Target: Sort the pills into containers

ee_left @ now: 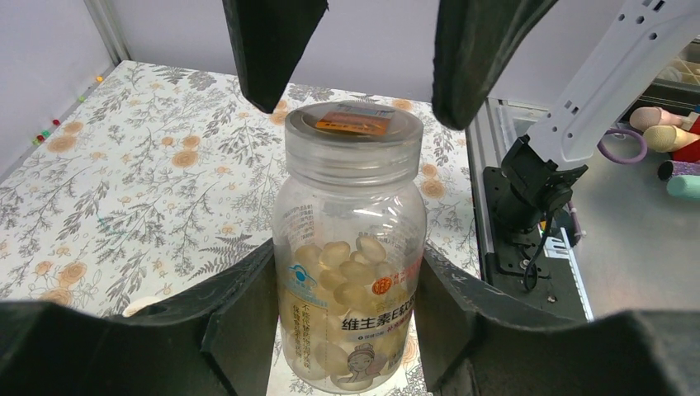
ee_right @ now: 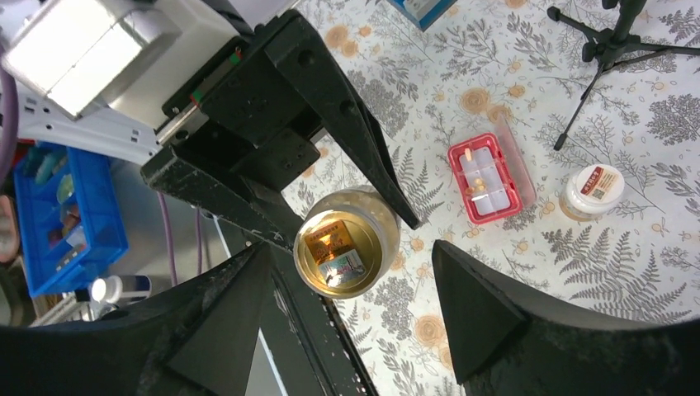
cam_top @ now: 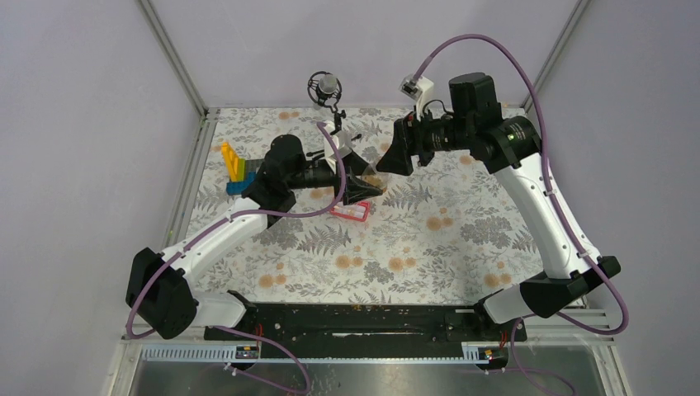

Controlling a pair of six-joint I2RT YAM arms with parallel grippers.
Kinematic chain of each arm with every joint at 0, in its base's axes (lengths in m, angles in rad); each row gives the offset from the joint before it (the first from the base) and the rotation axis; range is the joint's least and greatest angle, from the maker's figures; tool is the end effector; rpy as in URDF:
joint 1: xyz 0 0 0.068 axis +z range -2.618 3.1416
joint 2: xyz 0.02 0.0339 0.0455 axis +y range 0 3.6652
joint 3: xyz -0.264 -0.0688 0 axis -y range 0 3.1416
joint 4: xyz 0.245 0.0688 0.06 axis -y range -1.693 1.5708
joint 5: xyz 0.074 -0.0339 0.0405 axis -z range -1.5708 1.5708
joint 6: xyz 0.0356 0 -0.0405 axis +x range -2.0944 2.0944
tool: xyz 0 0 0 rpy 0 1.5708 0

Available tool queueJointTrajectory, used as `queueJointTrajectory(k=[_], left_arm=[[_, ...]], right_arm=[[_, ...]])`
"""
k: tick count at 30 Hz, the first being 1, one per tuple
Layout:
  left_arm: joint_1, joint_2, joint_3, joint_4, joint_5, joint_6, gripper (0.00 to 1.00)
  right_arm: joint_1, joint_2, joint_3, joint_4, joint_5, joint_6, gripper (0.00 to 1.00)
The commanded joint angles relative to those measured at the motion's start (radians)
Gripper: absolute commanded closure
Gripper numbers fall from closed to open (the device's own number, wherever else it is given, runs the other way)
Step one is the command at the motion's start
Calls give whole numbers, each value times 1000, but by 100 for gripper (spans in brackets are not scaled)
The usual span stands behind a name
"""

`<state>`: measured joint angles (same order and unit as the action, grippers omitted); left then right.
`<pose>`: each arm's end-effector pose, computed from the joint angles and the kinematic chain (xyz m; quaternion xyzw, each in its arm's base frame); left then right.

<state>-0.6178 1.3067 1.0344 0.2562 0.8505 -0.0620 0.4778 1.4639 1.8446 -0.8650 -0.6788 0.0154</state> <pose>0.2296 -0.1960 0.3587 0.4564 0.5450 -0.4902 0.5043 0.2446 0.1518 0.4754 -0.3525 0.7463 0.3954 0.4031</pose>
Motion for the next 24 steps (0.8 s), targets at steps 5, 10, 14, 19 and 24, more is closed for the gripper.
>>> queueJointTrajectory(k=[5, 10, 14, 19, 24], left_arm=[[-2, 6, 57, 49, 60, 6, 100], [-2, 3, 52, 41, 61, 11, 100], [-2, 0, 52, 44, 53, 11, 100], [-2, 2, 50, 48, 42, 12, 100], [-1, 0, 45, 45, 34, 11, 100]], right_arm=[[47, -15, -18, 30, 123, -81, 38], [61, -14, -72, 137, 156, -33, 41], [72, -4, -106, 226, 295, 90, 41], [71, 24, -63, 213, 455, 192, 29], [46, -16, -48, 206, 327, 178, 14]])
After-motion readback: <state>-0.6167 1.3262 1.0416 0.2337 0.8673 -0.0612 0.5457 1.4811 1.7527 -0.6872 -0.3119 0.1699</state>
